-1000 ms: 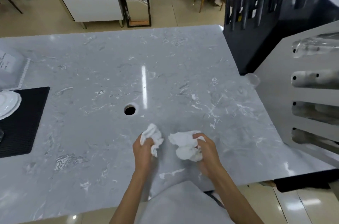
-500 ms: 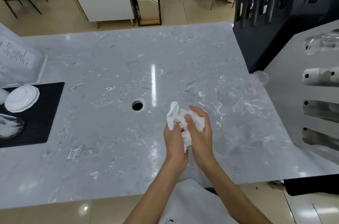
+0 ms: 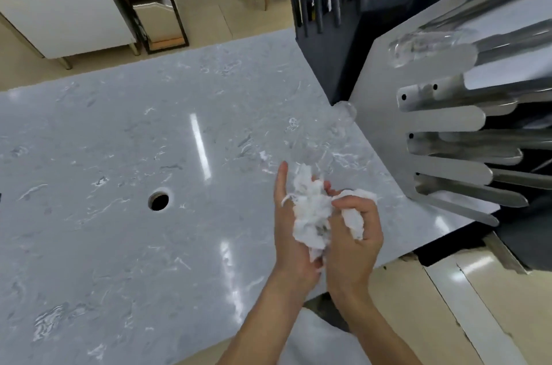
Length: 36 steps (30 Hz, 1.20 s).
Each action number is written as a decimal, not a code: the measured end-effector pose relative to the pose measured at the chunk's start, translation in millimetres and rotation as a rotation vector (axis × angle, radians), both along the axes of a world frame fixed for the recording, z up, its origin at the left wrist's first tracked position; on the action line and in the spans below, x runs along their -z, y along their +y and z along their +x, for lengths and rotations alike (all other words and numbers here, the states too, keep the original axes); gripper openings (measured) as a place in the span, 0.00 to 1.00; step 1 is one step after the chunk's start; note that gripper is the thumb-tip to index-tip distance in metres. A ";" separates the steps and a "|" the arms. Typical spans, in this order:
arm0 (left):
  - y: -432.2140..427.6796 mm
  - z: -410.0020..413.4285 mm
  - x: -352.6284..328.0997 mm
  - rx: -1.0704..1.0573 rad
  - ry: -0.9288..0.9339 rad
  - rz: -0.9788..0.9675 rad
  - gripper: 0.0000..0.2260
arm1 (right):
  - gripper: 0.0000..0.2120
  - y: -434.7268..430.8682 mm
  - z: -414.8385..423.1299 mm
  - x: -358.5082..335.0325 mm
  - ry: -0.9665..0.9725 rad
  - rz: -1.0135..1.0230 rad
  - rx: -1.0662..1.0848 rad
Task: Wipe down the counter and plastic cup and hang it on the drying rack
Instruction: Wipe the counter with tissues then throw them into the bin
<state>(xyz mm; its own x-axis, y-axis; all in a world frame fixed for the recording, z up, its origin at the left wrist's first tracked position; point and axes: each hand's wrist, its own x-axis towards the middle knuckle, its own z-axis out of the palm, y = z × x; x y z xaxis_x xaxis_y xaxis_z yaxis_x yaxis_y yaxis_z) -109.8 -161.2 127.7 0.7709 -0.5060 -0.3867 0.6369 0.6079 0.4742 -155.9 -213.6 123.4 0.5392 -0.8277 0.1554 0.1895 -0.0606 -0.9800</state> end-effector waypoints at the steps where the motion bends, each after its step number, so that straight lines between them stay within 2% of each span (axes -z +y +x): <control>1: -13.6 -11.1 -1.1 0.086 -0.077 0.050 0.10 | 0.13 -8.7 -4.8 0.4 0.005 -0.096 0.037; 2: -26.4 -22.3 -3.7 0.155 -0.119 0.107 0.09 | 0.14 -21.5 -10.3 1.1 0.022 -0.157 0.085; 3: -36.7 -31.3 -6.6 0.216 -0.113 0.137 0.13 | 0.16 -36.0 -16.2 0.7 0.039 -0.185 0.127; 5: -53.8 -45.5 -7.9 0.314 -0.105 0.108 0.27 | 0.18 -63.3 -27.9 -1.9 0.049 -0.263 0.177; 7: -75.3 -56.7 -11.6 0.304 -0.135 0.139 0.34 | 0.22 -84.1 -37.2 -8.3 0.038 -0.375 0.134; 9: -101.5 -68.1 -12.7 0.209 -0.094 0.225 0.30 | 0.24 -102.9 -45.9 -14.8 0.018 -0.382 0.057; 12: -148.1 -85.7 -19.6 0.135 0.001 0.172 0.27 | 0.20 -155.3 -68.9 -31.5 -0.073 -0.224 0.096; 15: -203.9 -100.4 -32.1 0.029 -0.056 0.168 0.14 | 0.14 -220.8 -100.0 -48.2 -0.196 -0.209 0.163; 16: -225.9 -110.3 -35.8 0.030 -0.080 0.174 0.11 | 0.14 -238.8 -110.2 -51.4 -0.200 -0.224 0.174; 20: -312.7 -155.5 -36.2 0.138 -0.163 0.206 0.13 | 0.22 -300.3 -144.3 -49.1 -0.199 -0.208 0.175; 22: -346.6 -173.4 -32.3 0.180 -0.141 0.189 0.07 | 0.25 -338.6 -166.1 -44.9 -0.180 -0.119 0.213; 24: -373.2 -192.0 -26.4 0.255 -0.114 0.206 0.03 | 0.23 -375.5 -198.2 -34.3 -0.196 0.069 0.197; 26: -392.2 -211.7 -20.7 0.385 -0.150 0.258 0.05 | 0.16 -406.3 -234.9 -22.9 -0.103 0.127 0.223; 28: -409.3 -227.4 -16.4 0.527 -0.263 0.260 0.09 | 0.14 -434.1 -270.2 -14.0 0.002 0.143 0.289; 30: -430.0 -235.6 -15.3 0.613 -0.345 0.293 0.08 | 0.12 -460.2 -298.2 -18.2 -0.030 0.208 0.277; 31: -441.9 -236.1 -14.1 0.641 -0.401 0.324 0.07 | 0.11 -476.1 -309.3 -20.2 0.001 0.176 0.266; 34: -488.2 -230.3 -7.5 0.720 -0.652 0.436 0.12 | 0.07 -537.3 -325.5 -20.5 0.290 -0.031 0.223; 36: -524.7 -227.6 -3.3 0.805 -0.815 0.534 0.10 | 0.09 -581.4 -324.6 -14.5 0.436 -0.103 0.154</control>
<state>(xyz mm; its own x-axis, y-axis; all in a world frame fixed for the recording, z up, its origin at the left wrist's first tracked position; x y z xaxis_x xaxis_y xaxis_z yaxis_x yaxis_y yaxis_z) -337.5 -685.9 131.0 0.4279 -0.8696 -0.2464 0.1452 -0.2030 0.9684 -480.5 -795.0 137.9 0.4447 -0.8953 0.0274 -0.2569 -0.1568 -0.9536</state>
